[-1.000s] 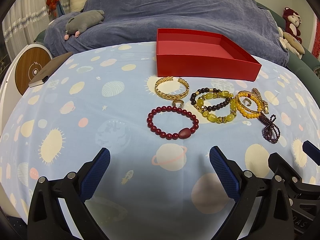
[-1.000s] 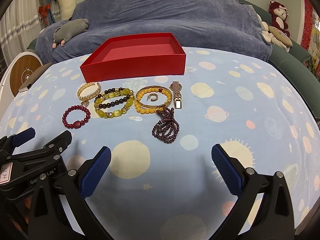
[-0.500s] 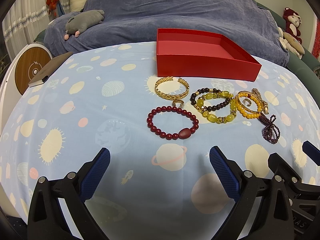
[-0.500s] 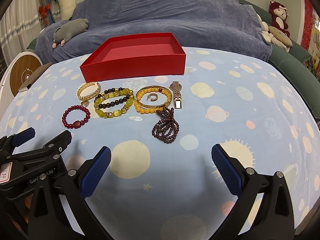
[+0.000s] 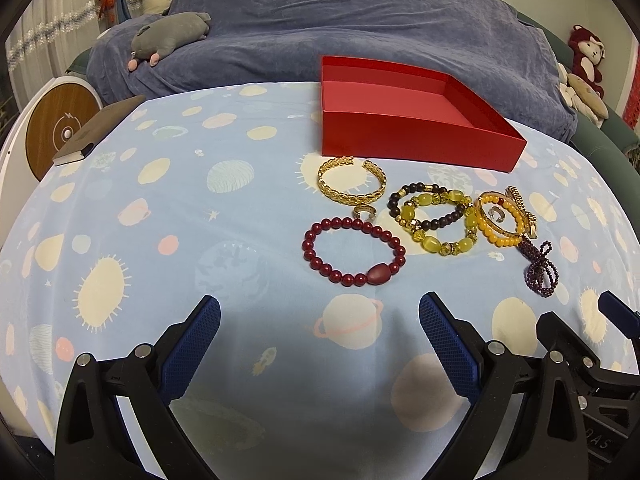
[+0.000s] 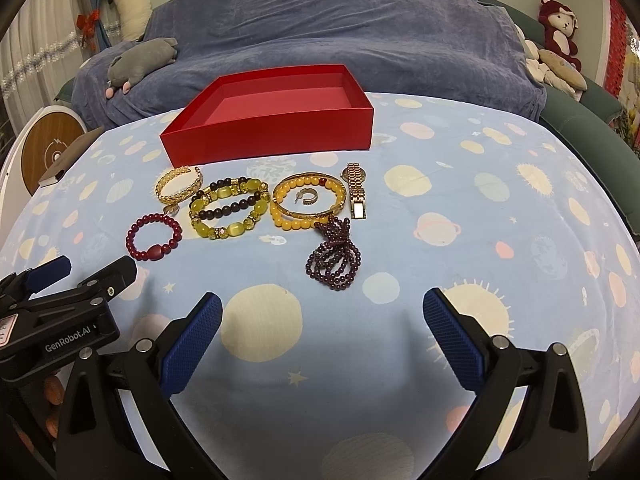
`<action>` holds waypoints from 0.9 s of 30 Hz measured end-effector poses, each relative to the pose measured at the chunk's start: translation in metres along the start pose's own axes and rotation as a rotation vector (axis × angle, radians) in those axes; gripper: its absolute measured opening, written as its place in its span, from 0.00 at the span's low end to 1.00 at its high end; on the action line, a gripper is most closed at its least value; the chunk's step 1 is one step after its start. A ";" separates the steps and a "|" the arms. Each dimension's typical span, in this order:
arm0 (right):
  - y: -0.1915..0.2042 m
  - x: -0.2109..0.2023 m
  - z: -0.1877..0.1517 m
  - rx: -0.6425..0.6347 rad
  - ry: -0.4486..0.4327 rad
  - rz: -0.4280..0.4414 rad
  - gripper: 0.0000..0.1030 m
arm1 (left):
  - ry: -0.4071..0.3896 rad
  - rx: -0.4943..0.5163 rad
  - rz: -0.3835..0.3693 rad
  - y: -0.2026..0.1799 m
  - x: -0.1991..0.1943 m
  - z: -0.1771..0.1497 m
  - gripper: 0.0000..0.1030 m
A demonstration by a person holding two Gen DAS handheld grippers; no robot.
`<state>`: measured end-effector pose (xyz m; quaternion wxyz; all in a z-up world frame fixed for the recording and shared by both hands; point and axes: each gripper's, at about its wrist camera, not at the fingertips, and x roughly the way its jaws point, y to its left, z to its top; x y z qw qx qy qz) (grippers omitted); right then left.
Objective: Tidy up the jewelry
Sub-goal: 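Grasp the red bead bracelet with the left tool while the right tool grasps the dark garnet tassel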
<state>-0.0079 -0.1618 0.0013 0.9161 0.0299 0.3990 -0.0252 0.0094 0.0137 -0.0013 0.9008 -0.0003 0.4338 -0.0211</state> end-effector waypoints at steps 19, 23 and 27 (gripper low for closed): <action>-0.004 0.017 0.013 0.017 0.023 0.011 0.79 | 0.044 -0.042 -0.005 0.020 0.045 0.029 0.61; -0.004 0.024 0.016 0.021 0.032 0.017 0.74 | 0.035 -0.012 -0.016 0.012 0.046 0.031 0.48; -0.007 0.036 0.017 0.020 0.053 0.005 0.65 | 0.026 0.015 -0.028 0.007 0.046 0.031 0.20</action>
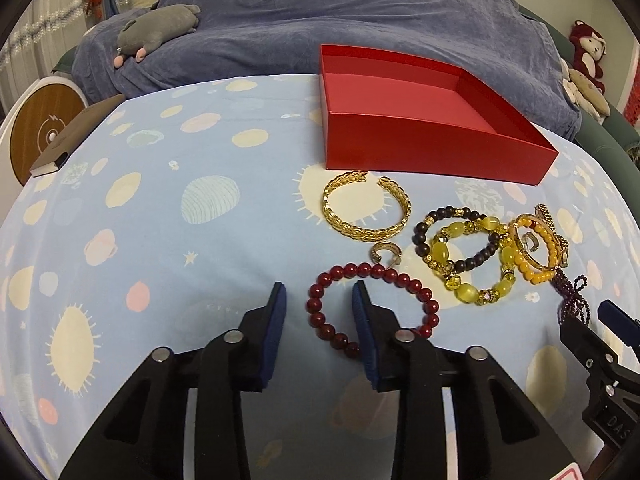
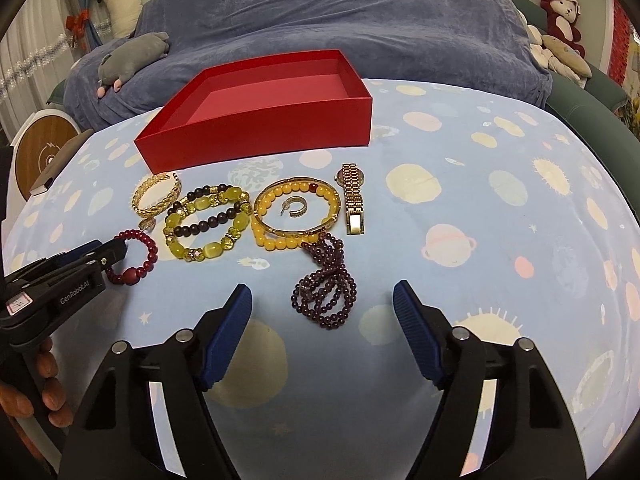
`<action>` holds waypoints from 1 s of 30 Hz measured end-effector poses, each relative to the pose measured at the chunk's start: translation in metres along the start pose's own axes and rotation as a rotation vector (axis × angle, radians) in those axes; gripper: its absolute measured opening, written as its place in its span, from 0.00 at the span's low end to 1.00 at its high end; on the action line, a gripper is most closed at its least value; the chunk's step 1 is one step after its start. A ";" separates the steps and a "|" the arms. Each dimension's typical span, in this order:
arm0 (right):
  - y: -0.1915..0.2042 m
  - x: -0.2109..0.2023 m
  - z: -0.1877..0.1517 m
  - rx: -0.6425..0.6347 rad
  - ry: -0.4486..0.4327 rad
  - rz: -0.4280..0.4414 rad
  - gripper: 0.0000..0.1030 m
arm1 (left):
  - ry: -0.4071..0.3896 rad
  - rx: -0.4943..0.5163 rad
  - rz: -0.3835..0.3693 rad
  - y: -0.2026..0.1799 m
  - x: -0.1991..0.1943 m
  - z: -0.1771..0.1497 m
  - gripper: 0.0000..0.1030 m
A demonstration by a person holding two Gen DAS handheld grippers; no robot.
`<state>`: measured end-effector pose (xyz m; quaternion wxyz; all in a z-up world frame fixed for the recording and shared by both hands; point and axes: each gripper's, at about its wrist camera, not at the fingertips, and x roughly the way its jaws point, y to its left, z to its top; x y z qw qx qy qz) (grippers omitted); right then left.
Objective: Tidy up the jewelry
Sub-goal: 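Grasp the red bead bracelet with the left tool while the right tool grasps the dark garnet tassel, then carry both pieces into the red box and open both tools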
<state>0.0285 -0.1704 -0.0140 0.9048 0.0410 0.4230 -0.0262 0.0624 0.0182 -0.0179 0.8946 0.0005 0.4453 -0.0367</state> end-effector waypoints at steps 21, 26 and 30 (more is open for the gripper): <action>-0.008 -0.019 0.006 0.011 -0.021 0.096 0.07 | 0.012 -0.009 -0.137 -0.006 -0.034 0.001 0.06; -0.004 -0.045 0.014 0.015 -0.063 0.141 0.07 | -0.011 0.009 -0.190 -0.012 -0.056 0.002 0.06; -0.001 -0.066 0.031 0.017 -0.094 0.174 0.07 | -0.043 0.042 -0.214 -0.022 -0.078 0.015 0.05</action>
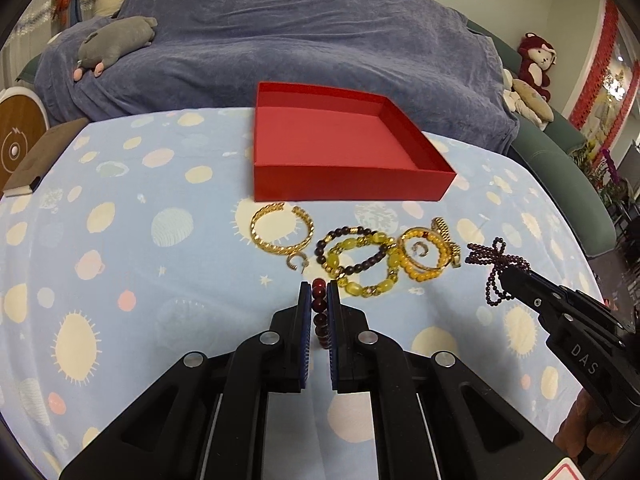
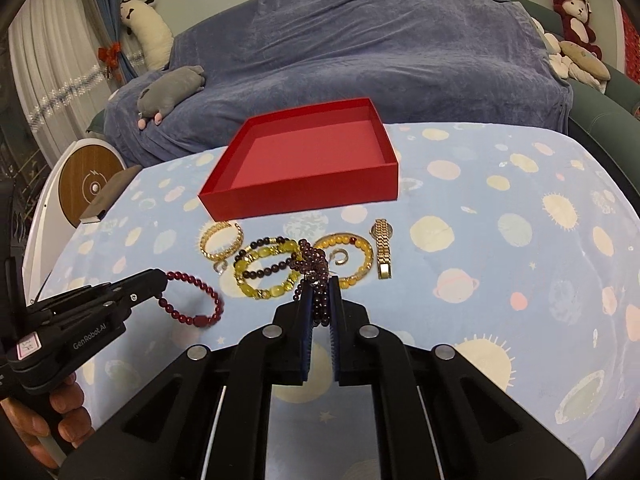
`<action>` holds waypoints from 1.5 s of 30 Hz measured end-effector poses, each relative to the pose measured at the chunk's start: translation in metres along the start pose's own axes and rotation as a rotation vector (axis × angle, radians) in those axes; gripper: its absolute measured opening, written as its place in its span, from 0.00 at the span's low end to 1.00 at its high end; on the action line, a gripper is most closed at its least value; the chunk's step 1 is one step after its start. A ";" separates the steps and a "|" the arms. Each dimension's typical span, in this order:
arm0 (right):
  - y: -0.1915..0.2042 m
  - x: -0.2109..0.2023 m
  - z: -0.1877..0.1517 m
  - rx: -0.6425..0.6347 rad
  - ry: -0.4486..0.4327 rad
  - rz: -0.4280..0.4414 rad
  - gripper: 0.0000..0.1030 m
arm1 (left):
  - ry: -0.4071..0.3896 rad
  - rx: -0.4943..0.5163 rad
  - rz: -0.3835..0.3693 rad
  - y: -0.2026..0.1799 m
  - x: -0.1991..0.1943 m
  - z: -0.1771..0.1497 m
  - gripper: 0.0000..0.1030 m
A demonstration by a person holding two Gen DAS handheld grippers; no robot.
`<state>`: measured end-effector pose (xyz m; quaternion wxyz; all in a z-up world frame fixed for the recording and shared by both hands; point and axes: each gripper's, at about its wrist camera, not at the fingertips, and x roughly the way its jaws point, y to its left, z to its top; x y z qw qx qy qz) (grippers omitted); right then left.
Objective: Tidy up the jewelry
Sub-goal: 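Carry both pieces into the red box and open both tools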
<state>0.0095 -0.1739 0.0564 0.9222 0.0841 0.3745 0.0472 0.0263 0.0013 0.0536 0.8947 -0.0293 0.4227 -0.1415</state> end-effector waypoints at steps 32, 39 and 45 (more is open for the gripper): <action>-0.056 0.240 0.212 -0.011 0.108 -0.027 0.25 | -0.063 0.038 0.043 0.020 0.192 0.249 0.11; -0.064 0.210 0.197 -0.009 0.034 -0.032 0.39 | -0.095 0.019 0.087 0.030 0.167 0.228 0.32; -0.064 0.148 0.173 -0.023 -0.014 -0.044 0.39 | -0.102 0.047 0.091 0.034 0.118 0.186 0.32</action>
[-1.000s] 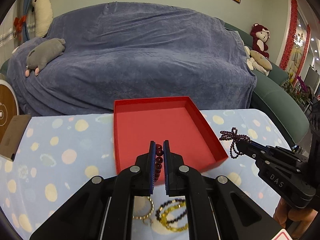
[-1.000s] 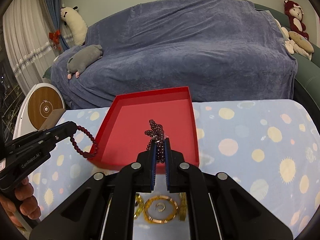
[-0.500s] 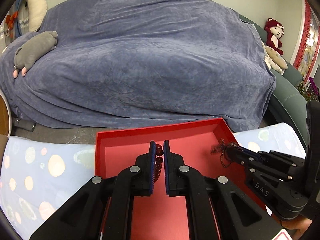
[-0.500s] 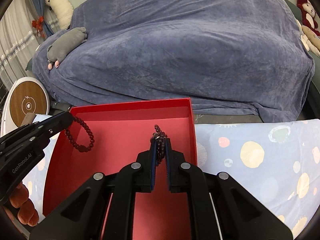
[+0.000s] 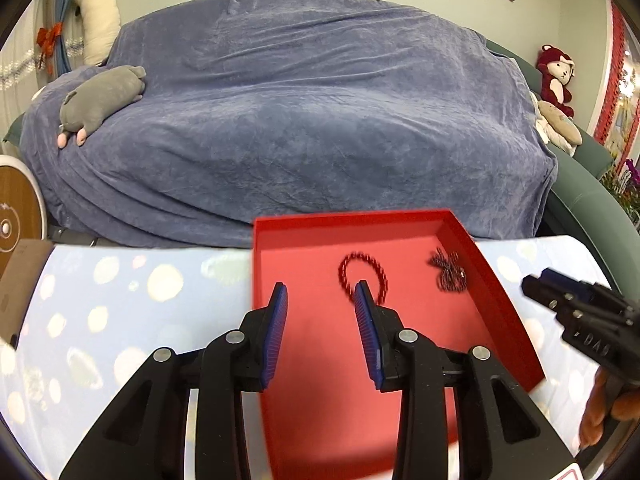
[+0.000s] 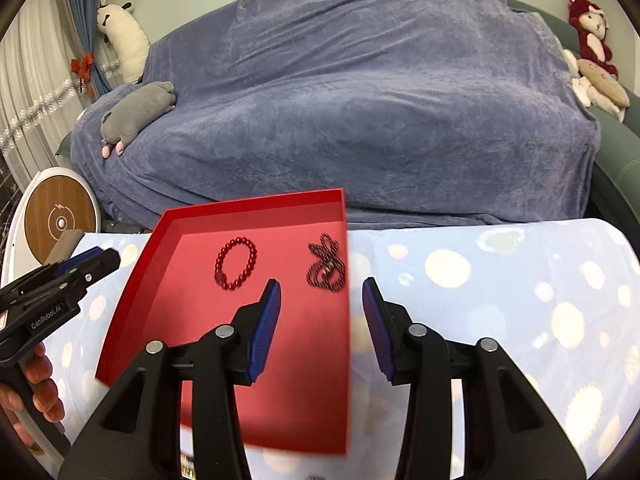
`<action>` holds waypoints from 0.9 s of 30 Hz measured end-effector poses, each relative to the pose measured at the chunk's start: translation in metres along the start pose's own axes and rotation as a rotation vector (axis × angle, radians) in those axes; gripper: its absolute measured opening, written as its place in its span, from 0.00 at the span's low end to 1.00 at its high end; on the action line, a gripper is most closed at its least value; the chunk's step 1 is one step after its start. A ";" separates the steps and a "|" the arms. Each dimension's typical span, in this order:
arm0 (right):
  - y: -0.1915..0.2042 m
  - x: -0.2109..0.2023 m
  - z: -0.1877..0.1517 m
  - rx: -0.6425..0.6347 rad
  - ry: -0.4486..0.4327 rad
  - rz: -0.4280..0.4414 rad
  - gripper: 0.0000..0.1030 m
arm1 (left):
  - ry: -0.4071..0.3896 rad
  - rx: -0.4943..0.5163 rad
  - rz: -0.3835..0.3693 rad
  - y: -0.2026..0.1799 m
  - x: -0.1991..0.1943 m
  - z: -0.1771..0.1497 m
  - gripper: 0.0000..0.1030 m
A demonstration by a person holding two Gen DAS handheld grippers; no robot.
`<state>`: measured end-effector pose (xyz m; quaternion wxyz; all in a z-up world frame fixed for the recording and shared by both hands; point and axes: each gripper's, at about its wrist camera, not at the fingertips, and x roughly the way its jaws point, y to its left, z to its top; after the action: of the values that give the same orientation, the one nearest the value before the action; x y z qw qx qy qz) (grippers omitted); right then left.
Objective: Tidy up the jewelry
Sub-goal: 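Move both tools back over the remaining jewelry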
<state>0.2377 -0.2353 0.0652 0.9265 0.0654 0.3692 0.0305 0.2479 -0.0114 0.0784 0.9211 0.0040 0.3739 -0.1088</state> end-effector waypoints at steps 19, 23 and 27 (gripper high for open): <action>0.009 -0.111 -0.126 0.095 0.063 -0.039 0.40 | 0.119 -0.068 0.021 0.002 -0.094 -0.151 0.45; 0.019 -0.103 -0.138 0.055 0.085 -0.036 0.40 | 0.143 -0.027 0.013 -0.009 -0.081 -0.163 0.45; 0.024 -0.092 -0.146 0.028 0.115 -0.027 0.40 | 0.148 -0.038 0.013 -0.005 -0.070 -0.163 0.45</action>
<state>0.0700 -0.2069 0.0263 0.9032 0.0715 0.4229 0.0166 0.0859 0.0120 0.0092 0.8915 -0.0028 0.4430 -0.0950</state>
